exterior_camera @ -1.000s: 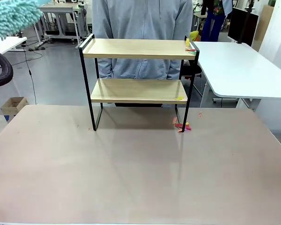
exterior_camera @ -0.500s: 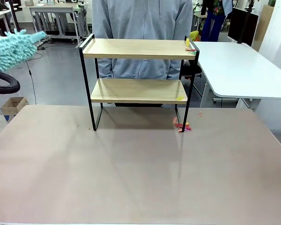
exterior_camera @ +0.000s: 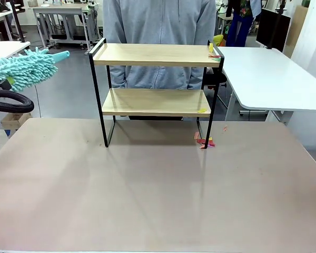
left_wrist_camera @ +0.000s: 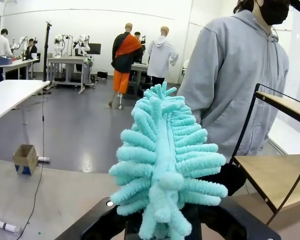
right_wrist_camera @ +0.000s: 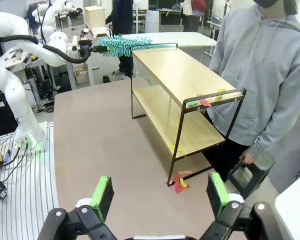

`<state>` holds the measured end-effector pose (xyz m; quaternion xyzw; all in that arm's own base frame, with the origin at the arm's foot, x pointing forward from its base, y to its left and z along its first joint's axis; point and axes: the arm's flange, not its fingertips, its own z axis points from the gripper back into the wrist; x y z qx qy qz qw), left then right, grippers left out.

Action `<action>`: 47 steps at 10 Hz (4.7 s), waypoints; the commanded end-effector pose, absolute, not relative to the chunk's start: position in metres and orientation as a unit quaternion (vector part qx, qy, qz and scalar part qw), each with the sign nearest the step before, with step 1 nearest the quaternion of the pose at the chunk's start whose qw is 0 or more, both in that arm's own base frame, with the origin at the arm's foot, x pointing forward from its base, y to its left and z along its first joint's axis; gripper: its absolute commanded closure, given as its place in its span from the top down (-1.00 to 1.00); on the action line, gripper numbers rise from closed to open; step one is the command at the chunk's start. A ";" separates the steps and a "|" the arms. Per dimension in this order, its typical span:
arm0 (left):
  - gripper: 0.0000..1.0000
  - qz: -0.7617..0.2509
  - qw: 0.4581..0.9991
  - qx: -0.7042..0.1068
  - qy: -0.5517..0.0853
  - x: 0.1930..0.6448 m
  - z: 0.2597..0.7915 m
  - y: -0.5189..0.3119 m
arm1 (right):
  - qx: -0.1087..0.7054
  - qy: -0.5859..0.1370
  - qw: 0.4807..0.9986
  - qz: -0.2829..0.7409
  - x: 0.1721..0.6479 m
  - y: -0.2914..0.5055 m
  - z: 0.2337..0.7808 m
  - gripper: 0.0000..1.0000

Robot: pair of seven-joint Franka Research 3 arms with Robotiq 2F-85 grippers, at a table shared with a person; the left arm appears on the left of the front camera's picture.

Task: Clean the shelf.
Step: Hand the Duster back to the human.

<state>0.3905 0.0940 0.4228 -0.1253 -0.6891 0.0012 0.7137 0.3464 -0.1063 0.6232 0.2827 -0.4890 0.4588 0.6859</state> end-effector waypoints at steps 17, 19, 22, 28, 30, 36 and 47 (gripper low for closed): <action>-0.67 0.005 0.710 -0.120 -0.694 0.389 0.425 0.100 | 0.286 -0.494 0.682 0.458 0.347 -0.106 0.627 1.00; -0.67 0.005 0.710 -0.120 -0.694 0.389 0.425 0.100 | 0.286 -0.494 0.682 0.458 0.347 -0.106 0.627 1.00; -0.67 0.005 0.710 -0.120 -0.694 0.389 0.425 0.100 | 0.286 -0.494 0.682 0.458 0.347 -0.106 0.627 1.00; -0.67 0.005 0.710 -0.120 -0.694 0.389 0.425 0.100 | 0.286 -0.494 0.682 0.458 0.347 -0.106 0.627 1.00; 0.50 0.009 0.715 -0.128 -0.687 0.384 0.432 0.098 | 0.286 -0.494 0.682 0.458 0.347 -0.106 0.627 1.00; 1.00 0.061 0.687 -0.233 -0.685 0.331 0.518 0.130 | 0.286 -0.494 0.682 0.458 0.347 -0.106 0.627 1.00; 1.00 0.182 0.586 -0.315 -0.724 0.252 0.568 0.253 | 0.286 -0.494 0.682 0.458 0.347 -0.106 0.627 1.00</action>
